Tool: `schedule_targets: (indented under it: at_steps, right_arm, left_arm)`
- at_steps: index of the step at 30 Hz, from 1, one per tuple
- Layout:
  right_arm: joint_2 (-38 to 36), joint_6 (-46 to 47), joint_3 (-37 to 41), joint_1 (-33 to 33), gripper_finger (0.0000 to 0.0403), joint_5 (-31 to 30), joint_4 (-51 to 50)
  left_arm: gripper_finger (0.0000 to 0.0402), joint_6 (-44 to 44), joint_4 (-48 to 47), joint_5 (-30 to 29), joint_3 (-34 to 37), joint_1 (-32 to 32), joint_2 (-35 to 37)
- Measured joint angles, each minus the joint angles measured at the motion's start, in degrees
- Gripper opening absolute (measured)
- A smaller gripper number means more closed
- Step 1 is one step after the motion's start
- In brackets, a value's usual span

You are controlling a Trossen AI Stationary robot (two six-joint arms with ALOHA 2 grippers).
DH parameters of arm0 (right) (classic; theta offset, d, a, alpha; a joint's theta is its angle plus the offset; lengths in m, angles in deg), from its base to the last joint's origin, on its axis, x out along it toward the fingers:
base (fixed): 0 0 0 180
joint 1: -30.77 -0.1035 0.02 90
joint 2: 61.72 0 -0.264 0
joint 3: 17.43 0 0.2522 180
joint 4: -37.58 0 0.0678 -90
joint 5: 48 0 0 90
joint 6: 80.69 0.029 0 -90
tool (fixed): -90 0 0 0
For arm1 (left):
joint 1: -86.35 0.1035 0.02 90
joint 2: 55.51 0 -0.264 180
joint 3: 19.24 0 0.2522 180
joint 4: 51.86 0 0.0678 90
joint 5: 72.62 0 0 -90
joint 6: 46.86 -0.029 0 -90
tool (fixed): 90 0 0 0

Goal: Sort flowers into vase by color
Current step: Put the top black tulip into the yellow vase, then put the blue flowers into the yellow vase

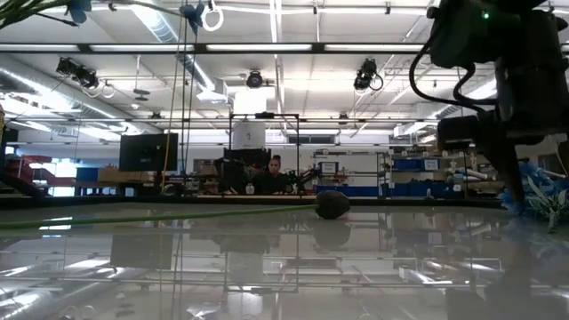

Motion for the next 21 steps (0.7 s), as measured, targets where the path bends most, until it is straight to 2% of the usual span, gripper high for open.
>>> schedule_targets:
  at_steps: [10, 17, 21]
  right_arm:
    - [0.0, -1.8, 4.0, 0.0, 0.0207, -0.6, 3.1]
    - [-0.2, -4.3, 4.6, 0.1, 0.0154, -0.9, 4.8]
    - [-0.1, -7.8, 4.7, 0.1, 0.0105, -1.3, 6.0]
  left_arm:
    - [0.0195, -1.3, 1.9, 11.0, 0.0, 0.0, -4.0]
    - [0.0195, -1.6, 3.4, 11.0, -0.2, 0.0, -5.5]
    - [0.0195, -1.7, 3.3, 6.6, -2.4, 0.0, -6.0]
